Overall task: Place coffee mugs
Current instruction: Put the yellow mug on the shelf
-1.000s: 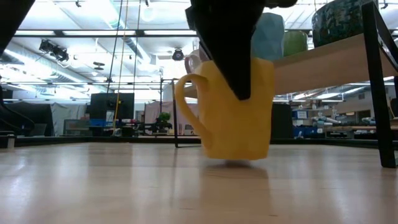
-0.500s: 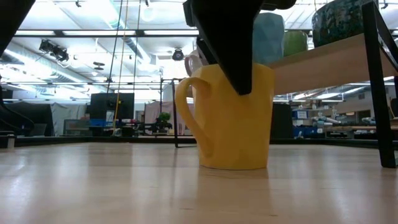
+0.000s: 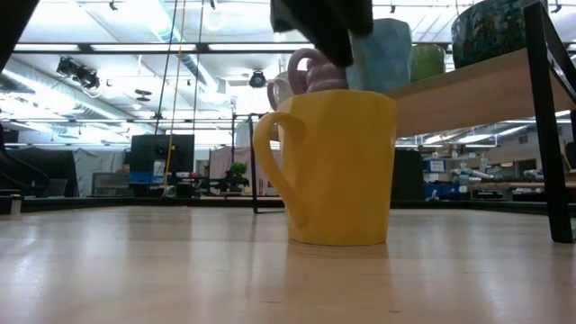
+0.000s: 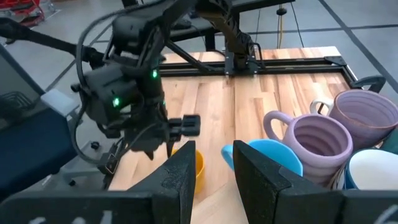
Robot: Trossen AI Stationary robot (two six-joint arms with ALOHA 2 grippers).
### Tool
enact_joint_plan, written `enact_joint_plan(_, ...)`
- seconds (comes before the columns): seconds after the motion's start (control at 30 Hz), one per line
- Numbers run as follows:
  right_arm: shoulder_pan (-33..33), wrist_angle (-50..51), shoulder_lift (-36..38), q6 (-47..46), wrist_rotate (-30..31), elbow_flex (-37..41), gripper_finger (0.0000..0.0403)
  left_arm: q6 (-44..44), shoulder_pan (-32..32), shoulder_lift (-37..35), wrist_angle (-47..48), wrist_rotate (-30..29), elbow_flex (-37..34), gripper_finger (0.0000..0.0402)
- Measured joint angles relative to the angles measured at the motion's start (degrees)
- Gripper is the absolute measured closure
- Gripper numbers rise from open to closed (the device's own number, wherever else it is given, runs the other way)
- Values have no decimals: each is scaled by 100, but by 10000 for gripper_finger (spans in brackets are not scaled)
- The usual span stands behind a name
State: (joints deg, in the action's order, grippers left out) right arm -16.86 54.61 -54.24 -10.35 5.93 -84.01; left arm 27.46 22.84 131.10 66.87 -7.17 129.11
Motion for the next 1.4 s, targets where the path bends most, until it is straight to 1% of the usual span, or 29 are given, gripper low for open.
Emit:
enact_joint_plan(0.1,0,43,0,-26,-76,0,290,75,18,-193,112,-129,1,216)
enact_joint_plan(0.17,0,45,-2,-81,-109,0,290,34,69,-323,40,-460,1,221)
enact_joint_plan(0.27,0,36,-62,-175,-118,0,290,-123,75,-499,8,-710,-1,235)
enact_joint_plan(0.37,0,41,-216,-224,-315,0,290,-436,68,-665,203,-867,-10,253)
enact_joint_plan(0.53,0,30,-561,-207,-519,0,290,-1044,4,-798,556,-918,-12,274)
enact_joint_plan(0.7,0,-203,-889,-300,-780,0,290,-1799,-49,-1026,682,-919,-14,284)
enact_joint_plan(0.83,0,-585,-1028,-287,-735,0,290,-2519,-181,-1301,905,-743,-16,285)
enact_joint_plan(0.97,38,-706,-1205,-304,-566,-2,290,-3172,-460,-1597,1191,-215,-16,285)
enact_joint_plan(1.0,61,-714,-1252,-339,-566,-2,290,-3267,-528,-1676,1274,-159,-16,285)
enact_joint_plan(1.07,81,-701,-1350,-437,-558,-2,290,-3406,-673,-1793,1430,-153,-16,285)
enact_joint_plan(1.2,83,-728,-1437,-568,-398,-2,290,-3544,-863,-2048,1338,-61,-18,285)
enact_joint_plan(1.4,83,-881,-1467,-553,-413,-2,290,-3564,-840,-2053,1349,274,-18,285)
